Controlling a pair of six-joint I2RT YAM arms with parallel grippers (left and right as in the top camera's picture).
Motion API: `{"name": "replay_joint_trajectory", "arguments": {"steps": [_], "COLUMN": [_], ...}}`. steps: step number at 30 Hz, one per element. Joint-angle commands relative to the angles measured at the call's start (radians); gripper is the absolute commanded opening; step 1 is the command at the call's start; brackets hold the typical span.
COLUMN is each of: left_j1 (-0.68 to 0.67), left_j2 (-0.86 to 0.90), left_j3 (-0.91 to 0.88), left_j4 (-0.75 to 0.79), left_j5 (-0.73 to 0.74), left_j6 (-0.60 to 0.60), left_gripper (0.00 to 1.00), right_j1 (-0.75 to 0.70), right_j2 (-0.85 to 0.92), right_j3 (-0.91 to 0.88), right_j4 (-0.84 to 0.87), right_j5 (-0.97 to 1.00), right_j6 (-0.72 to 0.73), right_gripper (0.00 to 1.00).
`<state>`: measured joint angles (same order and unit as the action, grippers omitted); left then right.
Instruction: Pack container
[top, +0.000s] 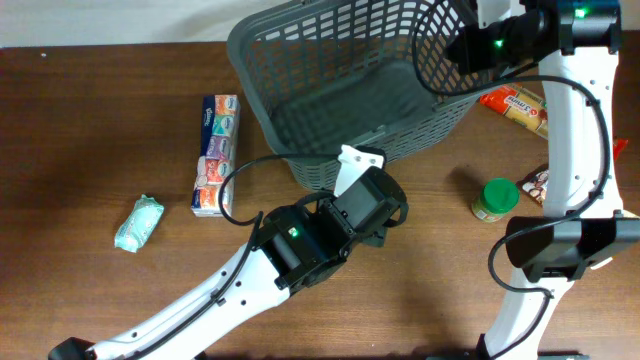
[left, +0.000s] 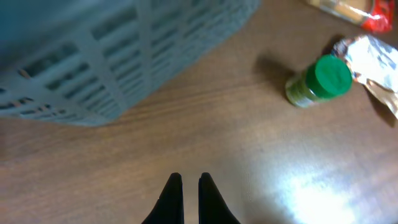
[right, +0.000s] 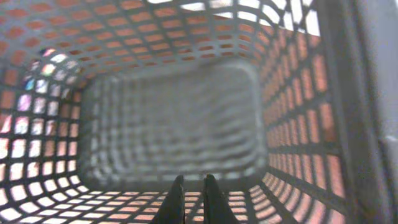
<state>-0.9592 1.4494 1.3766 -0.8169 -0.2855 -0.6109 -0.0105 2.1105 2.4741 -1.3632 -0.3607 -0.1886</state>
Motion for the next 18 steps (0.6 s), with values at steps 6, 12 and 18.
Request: {"name": "replay_joint_trajectory", "arguments": {"steps": [6, 12, 18], "left_j1": [0.013, 0.063, 0.090], "left_j2": [-0.002, -0.002, 0.022], "left_j3": [0.020, 0.020, 0.020], "left_j4": [0.016, 0.040, 0.079], "left_j5": [-0.167, -0.154, -0.068], "left_j6": [0.002, 0.002, 0.006], "left_gripper": [0.02, 0.02, 0.02], "right_j1": [0.004, 0.004, 0.004], "right_j2": [0.010, 0.010, 0.010], "right_j3": [0.009, 0.009, 0.009], "right_j4": [0.001, -0.015, -0.035], "right_j5": [0.208, 0.299, 0.299], "right_j6": [0.124, 0.150, 0.150], "right_gripper": [0.04, 0.04, 0.04]}}
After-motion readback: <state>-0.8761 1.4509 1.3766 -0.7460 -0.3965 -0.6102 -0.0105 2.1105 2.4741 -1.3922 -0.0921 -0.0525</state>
